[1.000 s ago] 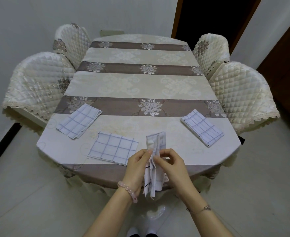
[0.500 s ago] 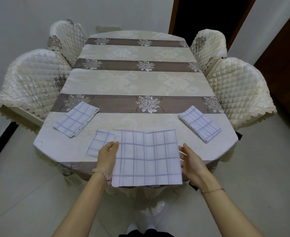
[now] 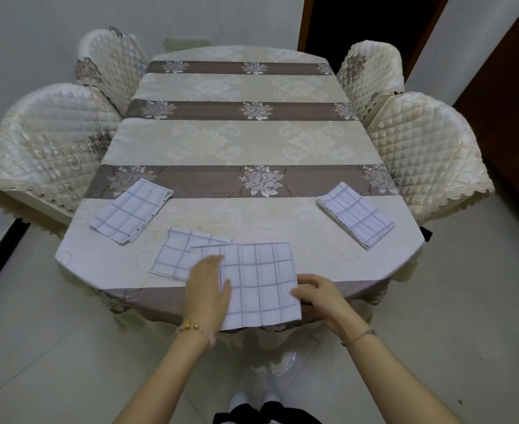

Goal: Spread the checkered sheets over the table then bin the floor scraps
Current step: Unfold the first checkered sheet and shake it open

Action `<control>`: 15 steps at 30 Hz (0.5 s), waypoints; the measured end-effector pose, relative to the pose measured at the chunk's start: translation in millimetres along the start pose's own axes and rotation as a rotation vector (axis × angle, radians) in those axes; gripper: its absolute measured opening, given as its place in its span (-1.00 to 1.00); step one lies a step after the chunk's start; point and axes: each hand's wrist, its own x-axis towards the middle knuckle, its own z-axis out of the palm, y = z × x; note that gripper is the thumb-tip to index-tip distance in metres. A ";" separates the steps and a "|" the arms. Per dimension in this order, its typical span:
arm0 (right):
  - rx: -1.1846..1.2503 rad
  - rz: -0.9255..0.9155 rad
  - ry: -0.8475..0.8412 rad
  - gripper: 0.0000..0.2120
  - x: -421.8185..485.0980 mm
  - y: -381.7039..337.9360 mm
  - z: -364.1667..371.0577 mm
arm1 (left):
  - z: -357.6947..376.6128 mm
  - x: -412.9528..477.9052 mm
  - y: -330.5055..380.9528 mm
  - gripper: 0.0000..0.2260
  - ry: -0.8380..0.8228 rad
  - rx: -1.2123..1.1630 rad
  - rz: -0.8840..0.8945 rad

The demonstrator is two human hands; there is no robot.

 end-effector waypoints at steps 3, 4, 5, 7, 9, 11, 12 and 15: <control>0.095 -0.015 -0.035 -0.68 -4.0 -0.5 1.6 | 14.3 -27.9 24.0 -0.57 -0.341 -0.237 0.071; 0.144 -0.015 -0.056 -0.70 -6.3 -1.0 2.6 | 18.7 -33.8 30.7 -0.53 -0.392 -0.251 0.081; 0.200 -0.017 -0.086 -0.72 -9.0 -1.9 3.5 | 22.5 -38.0 36.1 -0.48 -0.422 -0.280 0.075; 0.325 -0.031 -0.170 -0.75 -14.1 -4.0 5.6 | 24.8 -41.3 45.0 -0.47 -0.445 -0.411 0.020; 0.385 -0.047 -0.220 -0.74 -17.8 -4.8 8.2 | 24.1 -40.4 48.2 -0.62 -0.405 -0.552 -0.034; 0.375 -0.049 -0.211 -0.74 -20.8 -6.1 11.7 | 22.0 -38.4 48.1 -0.77 -0.339 -0.649 -0.090; 0.365 -0.048 -0.201 -0.74 -21.1 -6.3 13.7 | 20.7 -37.7 47.9 -0.82 -0.320 -0.694 -0.118; 0.300 -0.053 -0.146 -0.76 -23.0 -9.4 21.0 | 16.4 -35.8 48.9 -0.95 -0.307 -0.785 -0.187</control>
